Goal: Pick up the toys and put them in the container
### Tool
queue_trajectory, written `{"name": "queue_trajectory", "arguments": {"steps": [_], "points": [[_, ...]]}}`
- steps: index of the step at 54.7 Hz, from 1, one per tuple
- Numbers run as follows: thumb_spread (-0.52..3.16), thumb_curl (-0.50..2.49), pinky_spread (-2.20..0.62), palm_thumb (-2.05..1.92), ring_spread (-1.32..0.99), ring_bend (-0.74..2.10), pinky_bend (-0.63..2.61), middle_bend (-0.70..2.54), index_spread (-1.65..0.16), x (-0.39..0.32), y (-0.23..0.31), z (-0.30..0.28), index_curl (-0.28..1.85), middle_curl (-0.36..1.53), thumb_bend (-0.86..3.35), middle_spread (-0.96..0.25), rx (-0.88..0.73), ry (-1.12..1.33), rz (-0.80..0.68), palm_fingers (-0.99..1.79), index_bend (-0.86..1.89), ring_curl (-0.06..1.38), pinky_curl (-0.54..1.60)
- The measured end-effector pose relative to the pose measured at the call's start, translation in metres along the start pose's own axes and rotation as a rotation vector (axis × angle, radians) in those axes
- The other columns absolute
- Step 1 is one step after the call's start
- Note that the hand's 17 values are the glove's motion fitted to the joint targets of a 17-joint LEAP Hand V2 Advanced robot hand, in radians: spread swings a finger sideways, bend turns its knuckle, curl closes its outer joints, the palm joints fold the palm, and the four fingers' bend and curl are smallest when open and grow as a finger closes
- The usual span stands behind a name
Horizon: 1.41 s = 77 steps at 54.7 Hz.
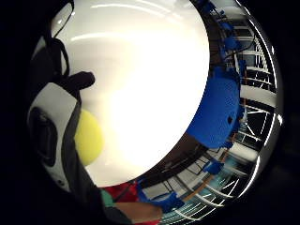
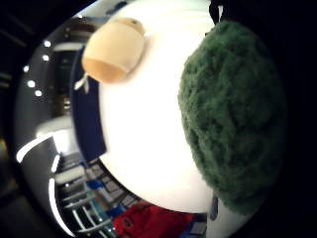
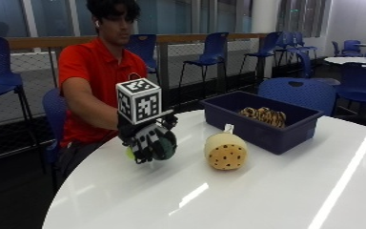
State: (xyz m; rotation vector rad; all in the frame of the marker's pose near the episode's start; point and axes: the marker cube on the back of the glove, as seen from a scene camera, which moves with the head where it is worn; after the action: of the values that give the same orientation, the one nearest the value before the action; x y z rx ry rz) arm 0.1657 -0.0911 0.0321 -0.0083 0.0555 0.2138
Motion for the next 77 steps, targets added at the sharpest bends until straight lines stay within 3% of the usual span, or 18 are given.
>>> {"name": "queue_trajectory", "arguments": {"steps": [12, 34, 47, 52, 56, 65, 70, 72, 75, 76, 77], "points": [[0.71, 0.77, -0.43, 0.73, -0.52, 1.01, 1.01, 0.53, -0.44, -0.067, -0.016, -0.072, 0.35, 0.47, 0.22, -0.44, 0.073, -0.011, -0.058, 0.89, 0.27, 0.51, 0.38], [0.59, 0.92, -0.44, 0.71, -0.55, 1.00, 1.01, 0.49, -0.47, -0.242, -0.016, -0.166, 0.48, 0.57, 0.19, -0.48, 0.183, -0.024, -0.317, 0.86, 0.25, 0.56, 0.41], [0.55, 0.99, -0.43, 0.71, -0.56, 0.99, 1.01, 0.48, -0.48, -0.348, -0.013, -0.181, 0.57, 0.64, 0.17, -0.50, 0.211, 0.065, -0.422, 0.84, 0.22, 0.59, 0.42], [0.55, 1.02, -0.43, 0.70, -0.56, 0.98, 1.00, 0.46, -0.49, -0.379, -0.007, -0.179, 0.62, 0.66, 0.15, -0.50, 0.194, 0.063, -0.543, 0.82, 0.22, 0.60, 0.42], [0.55, 1.03, -0.43, 0.68, -0.56, 0.97, 1.00, 0.44, -0.50, -0.399, -0.011, -0.174, 0.65, 0.68, 0.14, -0.50, 0.173, 0.059, -0.458, 0.80, 0.22, 0.60, 0.42], [0.58, 1.06, -0.43, 0.66, -0.57, 0.97, 1.03, 0.40, -0.51, -0.426, -0.013, -0.157, 0.70, 0.70, 0.11, -0.50, 0.153, 0.066, -0.472, 0.72, 0.15, 0.62, 0.42], [0.60, 1.07, -0.42, 0.67, -0.58, 0.98, 1.06, 0.38, -0.51, -0.416, -0.013, -0.140, 0.68, 0.71, 0.10, -0.50, 0.052, 0.162, -0.608, 0.67, 0.11, 0.63, 0.43], [0.62, 1.07, -0.41, 0.66, -0.58, 0.99, 1.11, 0.35, -0.50, -0.411, -0.017, -0.135, 0.67, 0.71, 0.10, -0.49, 0.011, 0.186, -0.585, 0.59, 0.08, 0.64, 0.44], [0.79, 1.03, -0.34, 0.48, -0.55, 1.02, 1.15, 0.24, -0.47, -0.397, -0.025, -0.129, 0.62, 0.68, 0.01, -0.42, -0.002, 0.219, -0.570, 0.22, 0.03, 0.67, 0.47], [0.85, 0.97, -0.26, 0.39, -0.47, 0.90, 1.20, 0.17, -0.44, -0.392, -0.027, -0.128, 0.58, 0.65, -0.06, -0.36, 0.004, 0.220, -0.582, -0.12, -0.06, 0.64, 0.49], [0.88, 0.93, -0.22, 0.30, -0.41, 0.83, 1.24, 0.16, -0.42, -0.387, -0.028, -0.127, 0.57, 0.65, -0.10, -0.32, 0.012, 0.212, -0.585, -0.26, -0.03, 0.64, 0.51]]}}
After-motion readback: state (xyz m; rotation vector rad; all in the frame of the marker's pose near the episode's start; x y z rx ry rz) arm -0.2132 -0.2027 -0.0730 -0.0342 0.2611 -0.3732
